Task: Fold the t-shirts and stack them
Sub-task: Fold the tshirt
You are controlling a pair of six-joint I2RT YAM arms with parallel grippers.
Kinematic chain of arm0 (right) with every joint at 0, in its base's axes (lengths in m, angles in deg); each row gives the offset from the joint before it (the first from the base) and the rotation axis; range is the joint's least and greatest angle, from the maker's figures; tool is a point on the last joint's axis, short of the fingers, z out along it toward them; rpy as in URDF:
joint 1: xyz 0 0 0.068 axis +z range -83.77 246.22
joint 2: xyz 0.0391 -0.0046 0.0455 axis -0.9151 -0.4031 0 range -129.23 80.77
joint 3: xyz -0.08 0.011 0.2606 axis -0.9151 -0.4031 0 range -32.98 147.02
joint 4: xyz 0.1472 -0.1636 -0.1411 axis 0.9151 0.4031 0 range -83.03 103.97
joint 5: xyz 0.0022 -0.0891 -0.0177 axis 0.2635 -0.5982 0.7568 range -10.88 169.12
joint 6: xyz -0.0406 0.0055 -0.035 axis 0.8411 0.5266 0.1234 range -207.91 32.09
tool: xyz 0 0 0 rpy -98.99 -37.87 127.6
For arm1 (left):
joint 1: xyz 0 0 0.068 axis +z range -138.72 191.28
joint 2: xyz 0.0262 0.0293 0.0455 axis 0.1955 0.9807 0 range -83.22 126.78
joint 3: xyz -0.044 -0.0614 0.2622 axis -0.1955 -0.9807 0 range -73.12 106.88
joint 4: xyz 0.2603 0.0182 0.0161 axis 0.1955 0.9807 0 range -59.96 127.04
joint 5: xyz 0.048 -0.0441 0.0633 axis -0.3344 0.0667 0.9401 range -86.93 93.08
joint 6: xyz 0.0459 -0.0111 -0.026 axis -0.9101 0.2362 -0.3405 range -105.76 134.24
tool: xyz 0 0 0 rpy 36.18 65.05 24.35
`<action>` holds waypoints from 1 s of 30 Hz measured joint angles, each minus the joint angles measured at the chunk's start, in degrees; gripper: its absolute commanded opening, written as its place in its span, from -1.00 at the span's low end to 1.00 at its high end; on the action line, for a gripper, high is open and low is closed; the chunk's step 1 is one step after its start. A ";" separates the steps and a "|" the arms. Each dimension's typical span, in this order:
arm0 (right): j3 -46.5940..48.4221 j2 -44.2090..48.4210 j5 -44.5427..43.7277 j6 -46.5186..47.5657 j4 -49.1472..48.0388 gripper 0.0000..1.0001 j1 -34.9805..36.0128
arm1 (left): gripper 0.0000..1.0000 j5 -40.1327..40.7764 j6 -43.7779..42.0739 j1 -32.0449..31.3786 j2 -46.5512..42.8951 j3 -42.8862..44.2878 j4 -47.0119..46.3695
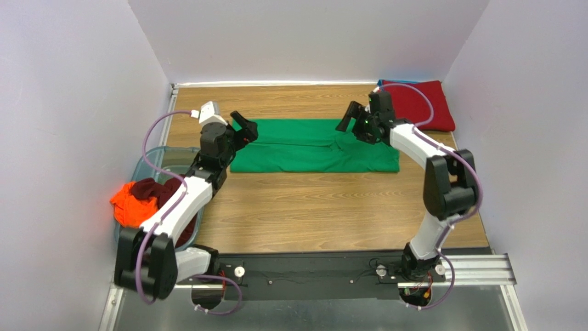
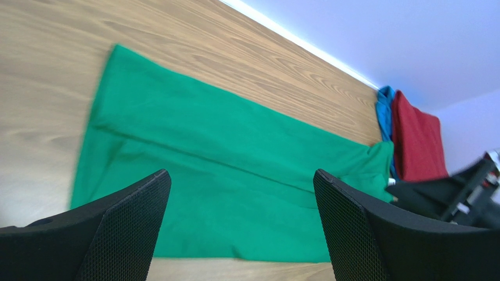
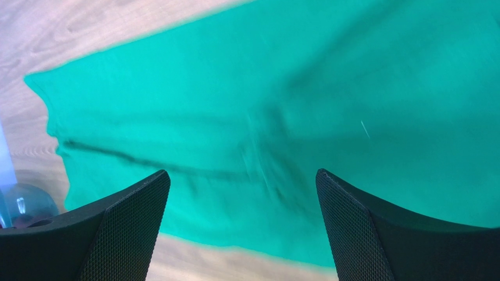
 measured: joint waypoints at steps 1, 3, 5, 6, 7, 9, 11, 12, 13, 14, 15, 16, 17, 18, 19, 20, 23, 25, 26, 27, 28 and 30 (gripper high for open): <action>-1.75 1.77 -0.50 -0.26 0.13 1.00 0.00 | 0.97 -1.27 0.00 0.00 2.45 0.81 -1.60; -6.36 5.90 -2.16 -0.87 0.15 1.00 0.00 | 0.97 -4.07 -0.04 0.00 8.44 3.65 -3.85; -9.38 7.87 -3.39 -1.31 -0.17 1.00 -0.07 | 0.97 -5.90 -0.37 0.00 14.08 7.23 -4.57; -10.71 8.15 -3.91 -1.49 -0.26 1.00 -0.35 | 0.97 -7.02 -0.72 0.00 17.11 9.46 -4.94; -11.74 8.11 -4.17 -1.60 -0.22 1.00 -0.50 | 0.97 -8.02 -1.09 0.00 20.09 11.78 -4.94; -12.98 7.08 -4.55 -1.92 0.11 1.00 -1.16 | 0.97 -9.70 -1.60 0.00 25.70 16.39 -5.09; -13.00 5.22 -4.70 -1.90 0.17 1.00 -2.05 | 0.97 -11.91 -1.86 0.00 31.26 19.85 -4.92; -12.92 4.15 -4.70 -1.90 0.11 1.00 -2.34 | 0.97 -12.79 -1.88 0.00 33.09 20.87 -4.90; -12.81 3.34 -4.70 -1.88 0.11 1.00 -2.60 | 0.97 -13.53 -1.90 0.00 35.21 21.62 -4.79; -12.22 1.84 -4.61 -1.95 0.35 1.00 -2.93 | 0.97 -14.01 -1.88 0.00 36.37 21.84 -4.61; -11.61 1.60 -4.52 -1.86 0.26 1.00 -3.02 | 0.97 -14.40 -1.88 0.00 37.42 21.86 -4.26; -10.60 0.98 -4.50 -1.70 0.09 1.00 -3.02 | 0.97 -14.80 -1.90 0.00 38.27 21.86 -3.67; -9.79 0.20 -4.39 -1.55 -0.11 1.00 -3.02 | 0.97 -15.13 -1.90 0.00 38.97 21.86 -3.17; -8.83 -1.01 -4.22 -1.38 -0.24 1.00 -3.02 | 0.97 -15.39 -1.97 0.00 39.58 21.86 -2.95; -8.09 -1.55 -4.09 -1.25 -0.20 1.00 -3.02 | 0.97 -15.67 -2.05 0.00 40.19 21.92 -2.43; -6.86 -2.54 -3.89 -0.98 -0.39 1.00 -3.02 | 0.97 -16.15 -2.23 0.00 40.85 22.01 -1.73; -3.85 -5.01 -3.19 -0.26 -0.76 1.00 -3.02 | 0.97 -18.03 -2.73 0.00 42.42 22.12 0.87; -2.05 -6.47 -2.56 0.33 -0.96 1.00 -3.02 | 0.97 -19.52 -2.93 0.02 43.23 21.97 1.79; -1.16 -7.19 -2.27 0.66 -0.98 1.00 -3.02 | 0.97 -20.09 -2.99 0.07 43.17 21.97 1.92; -0.17 -8.09 -1.84 1.09 -1.25 1.00 -3.02 | 0.97 -20.57 -3.04 0.07 43.06 21.66 1.88; 1.16 -8.98 -1.03 1.75 -1.22 1.00 -3.06 | 0.97 -20.79 -3.02 0.07 42.97 21.31 1.44; 3.26 -10.60 0.68 3.10 -1.51 1.00 -3.06 | 0.97 -21.03 -3.02 0.07 42.03 19.85 0.98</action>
